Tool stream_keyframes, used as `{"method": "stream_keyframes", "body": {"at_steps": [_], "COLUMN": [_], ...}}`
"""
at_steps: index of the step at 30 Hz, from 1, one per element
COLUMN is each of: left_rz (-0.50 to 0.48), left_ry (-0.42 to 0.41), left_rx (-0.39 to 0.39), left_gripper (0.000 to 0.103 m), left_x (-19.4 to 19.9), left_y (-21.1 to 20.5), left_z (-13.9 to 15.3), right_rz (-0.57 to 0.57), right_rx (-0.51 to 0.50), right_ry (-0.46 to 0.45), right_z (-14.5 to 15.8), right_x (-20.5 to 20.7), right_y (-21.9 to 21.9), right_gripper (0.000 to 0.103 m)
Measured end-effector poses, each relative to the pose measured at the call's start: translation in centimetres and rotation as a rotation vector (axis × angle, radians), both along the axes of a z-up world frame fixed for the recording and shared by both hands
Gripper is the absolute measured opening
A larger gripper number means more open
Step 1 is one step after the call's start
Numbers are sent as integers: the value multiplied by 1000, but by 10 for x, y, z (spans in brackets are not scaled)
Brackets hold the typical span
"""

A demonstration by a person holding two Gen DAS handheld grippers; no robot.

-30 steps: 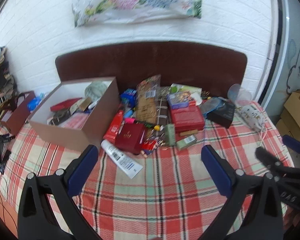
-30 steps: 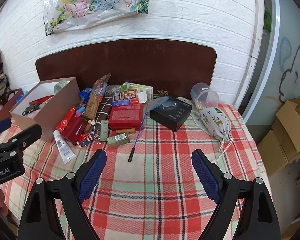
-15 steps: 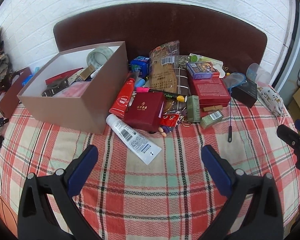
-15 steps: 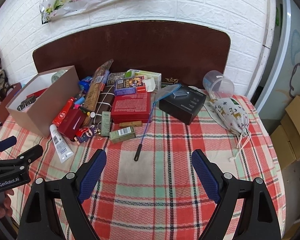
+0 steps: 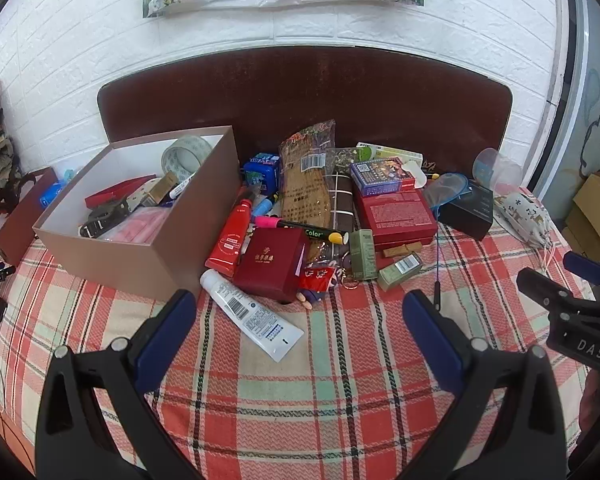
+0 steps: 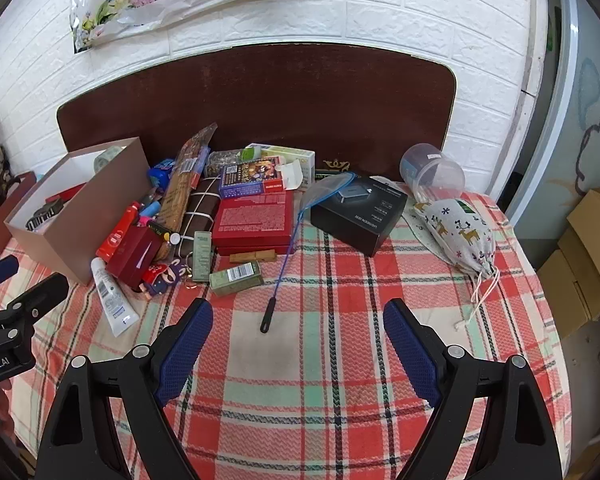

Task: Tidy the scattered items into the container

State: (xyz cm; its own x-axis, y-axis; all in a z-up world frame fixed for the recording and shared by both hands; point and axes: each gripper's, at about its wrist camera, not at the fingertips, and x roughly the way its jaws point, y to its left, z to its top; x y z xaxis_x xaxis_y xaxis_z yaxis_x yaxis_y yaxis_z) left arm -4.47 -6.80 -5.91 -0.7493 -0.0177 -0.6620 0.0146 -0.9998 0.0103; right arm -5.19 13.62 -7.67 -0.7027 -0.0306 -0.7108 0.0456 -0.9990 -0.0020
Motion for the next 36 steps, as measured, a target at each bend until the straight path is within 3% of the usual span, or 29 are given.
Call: {"method": "stream_keyframes", "body": {"at_steps": [21,36], "left_rz": [13,63], "left_ry": [8,-123], "left_rx": [-14,57], "left_gripper": [103,103], "left_x": [6,-19], "left_y": [-2,-49], "left_z": [2,-66], "right_rz": [3,92], "right_rx": [-13,-76], "right_ry": [8,-34], "right_z": [8,-18], "right_x": [7,-21], "right_y": [3,-18], "right_gripper": [88,88]}}
